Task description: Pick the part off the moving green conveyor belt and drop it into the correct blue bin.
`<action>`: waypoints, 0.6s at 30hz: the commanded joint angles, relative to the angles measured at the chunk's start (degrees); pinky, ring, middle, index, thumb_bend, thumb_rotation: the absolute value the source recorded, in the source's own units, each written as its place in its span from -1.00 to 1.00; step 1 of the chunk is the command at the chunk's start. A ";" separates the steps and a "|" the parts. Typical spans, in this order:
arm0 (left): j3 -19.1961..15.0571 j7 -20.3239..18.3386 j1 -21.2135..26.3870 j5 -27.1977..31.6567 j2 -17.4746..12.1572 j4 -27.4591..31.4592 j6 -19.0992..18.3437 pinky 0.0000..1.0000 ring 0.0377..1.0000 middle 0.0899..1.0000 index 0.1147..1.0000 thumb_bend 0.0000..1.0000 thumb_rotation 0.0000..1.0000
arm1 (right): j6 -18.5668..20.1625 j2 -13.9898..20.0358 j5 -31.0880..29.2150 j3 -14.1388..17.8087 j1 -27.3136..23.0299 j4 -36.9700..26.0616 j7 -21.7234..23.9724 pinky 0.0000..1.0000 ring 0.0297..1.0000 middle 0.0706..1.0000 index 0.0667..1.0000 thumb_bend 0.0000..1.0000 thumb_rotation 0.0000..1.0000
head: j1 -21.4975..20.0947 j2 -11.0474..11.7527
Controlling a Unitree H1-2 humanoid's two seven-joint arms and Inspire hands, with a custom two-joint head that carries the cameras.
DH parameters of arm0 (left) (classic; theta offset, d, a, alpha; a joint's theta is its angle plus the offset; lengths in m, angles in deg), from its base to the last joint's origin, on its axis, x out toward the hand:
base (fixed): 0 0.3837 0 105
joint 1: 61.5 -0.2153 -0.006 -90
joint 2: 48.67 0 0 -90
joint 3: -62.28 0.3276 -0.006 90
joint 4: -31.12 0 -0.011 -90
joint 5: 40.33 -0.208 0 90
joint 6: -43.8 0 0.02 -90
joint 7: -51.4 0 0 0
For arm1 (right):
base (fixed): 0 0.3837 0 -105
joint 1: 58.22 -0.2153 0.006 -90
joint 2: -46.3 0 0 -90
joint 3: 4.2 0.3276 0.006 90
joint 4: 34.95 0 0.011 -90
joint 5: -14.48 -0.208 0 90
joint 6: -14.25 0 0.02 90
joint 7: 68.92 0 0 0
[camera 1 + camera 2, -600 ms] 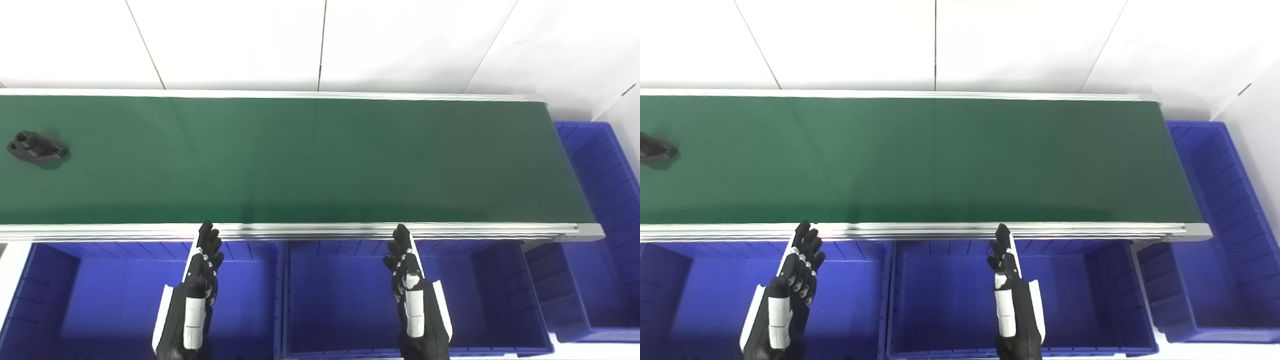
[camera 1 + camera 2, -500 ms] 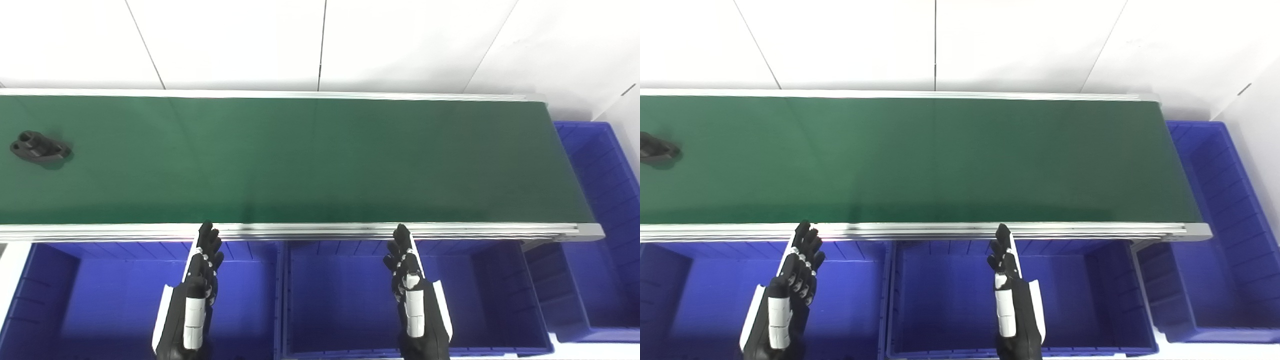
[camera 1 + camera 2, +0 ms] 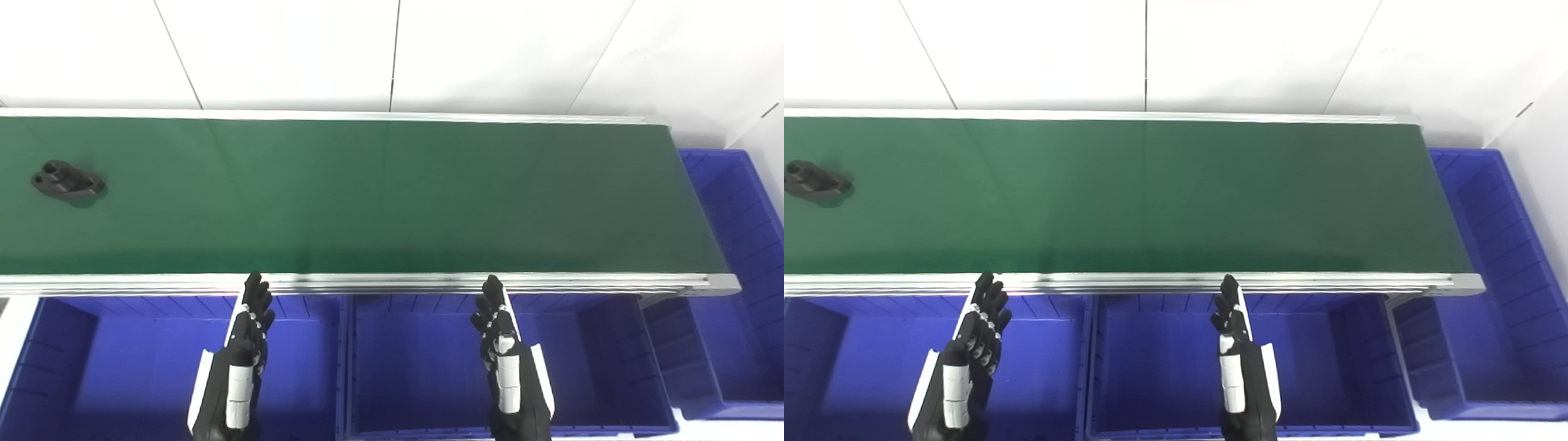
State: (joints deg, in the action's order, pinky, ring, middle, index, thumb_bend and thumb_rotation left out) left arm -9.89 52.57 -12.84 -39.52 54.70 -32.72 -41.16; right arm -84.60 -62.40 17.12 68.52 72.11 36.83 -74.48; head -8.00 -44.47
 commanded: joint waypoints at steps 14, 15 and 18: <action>0.67 -1.30 -0.30 -0.53 0.01 0.99 2.06 1.00 1.00 1.00 1.00 0.23 1.00 | -0.77 -0.41 -1.23 -0.05 0.22 -1.05 1.07 0.96 0.99 1.00 1.00 0.50 1.00 | 0.21 0.18; 0.69 -1.27 -0.28 -0.49 0.06 0.95 2.19 1.00 1.00 1.00 1.00 0.23 1.00 | -0.60 -0.33 -1.44 -0.05 0.22 -1.11 1.18 0.96 0.99 1.00 1.00 0.50 1.00 | 0.21 0.18; 0.74 -1.22 -0.27 -0.90 0.01 0.89 2.40 1.00 1.00 1.00 1.00 0.22 1.00 | -0.57 -0.28 -1.71 0.01 0.15 -1.06 1.27 0.97 0.99 1.00 1.00 0.51 1.00 | 0.29 0.18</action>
State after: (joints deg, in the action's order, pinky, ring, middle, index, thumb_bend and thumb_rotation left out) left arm -9.62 52.51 -12.84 -39.53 54.72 -32.81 -41.15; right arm -84.60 -62.34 15.59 68.55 72.08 36.95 -74.12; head -7.74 -44.21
